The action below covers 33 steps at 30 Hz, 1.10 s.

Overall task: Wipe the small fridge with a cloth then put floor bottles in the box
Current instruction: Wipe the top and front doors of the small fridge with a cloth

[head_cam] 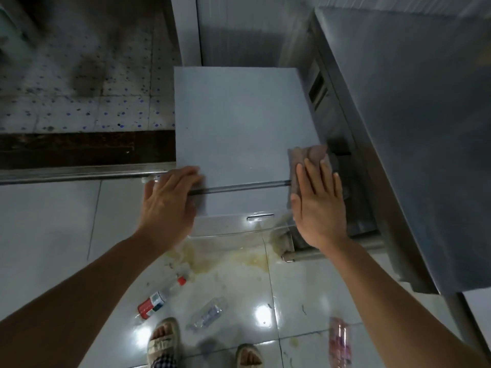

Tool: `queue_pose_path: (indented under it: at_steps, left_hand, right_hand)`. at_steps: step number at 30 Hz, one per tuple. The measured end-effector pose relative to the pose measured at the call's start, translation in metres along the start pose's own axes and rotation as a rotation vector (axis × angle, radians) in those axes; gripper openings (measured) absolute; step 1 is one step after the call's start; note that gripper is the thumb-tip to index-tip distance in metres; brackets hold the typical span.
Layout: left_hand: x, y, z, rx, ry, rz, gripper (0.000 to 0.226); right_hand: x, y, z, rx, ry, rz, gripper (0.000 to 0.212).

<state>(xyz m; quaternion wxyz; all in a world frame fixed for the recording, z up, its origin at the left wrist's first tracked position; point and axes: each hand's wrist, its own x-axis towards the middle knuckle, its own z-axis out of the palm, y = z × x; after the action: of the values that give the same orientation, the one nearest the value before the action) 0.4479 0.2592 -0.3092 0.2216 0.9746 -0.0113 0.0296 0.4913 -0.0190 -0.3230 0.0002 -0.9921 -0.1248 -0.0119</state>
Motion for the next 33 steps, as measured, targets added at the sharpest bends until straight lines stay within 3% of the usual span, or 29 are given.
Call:
queue_pose_path:
  at_steps: [4, 8, 15, 22, 27, 30, 33]
  left_hand:
    - [-0.013, 0.002, 0.009, -0.062, 0.108, -0.103, 0.045]
    - [-0.016, 0.000, 0.013, -0.176, 0.090, -0.159, 0.058]
    - [-0.038, -0.018, 0.002, -0.255, 0.061, -0.175, 0.073]
    - [-0.057, -0.034, -0.012, -0.210, 0.068, -0.150, 0.073]
    - [-0.057, -0.023, -0.007, -0.214, 0.218, -0.038, 0.066]
    - [-0.050, -0.011, 0.011, -0.109, 0.318, 0.031, 0.062]
    - [-0.040, 0.007, 0.040, -0.018, 0.362, 0.158, 0.051]
  right_hand:
    - [-0.020, 0.002, 0.005, 0.030, 0.008, -0.008, 0.063]
    - [-0.013, -0.031, 0.008, 0.142, 0.047, 0.069, 0.072]
    - [-0.017, -0.144, 0.015, 0.253, 0.129, -0.139, 0.067]
    - [-0.015, -0.198, 0.015, 0.246, 0.170, -0.313, 0.051]
    - [-0.009, -0.168, 0.019, 0.174, 0.155, -0.449, 0.053]
    - [-0.016, -0.118, 0.028, 0.093, 0.225, -0.344, 0.061]
    - [-0.022, -0.060, 0.035, 0.096, 0.307, -0.250, 0.055]
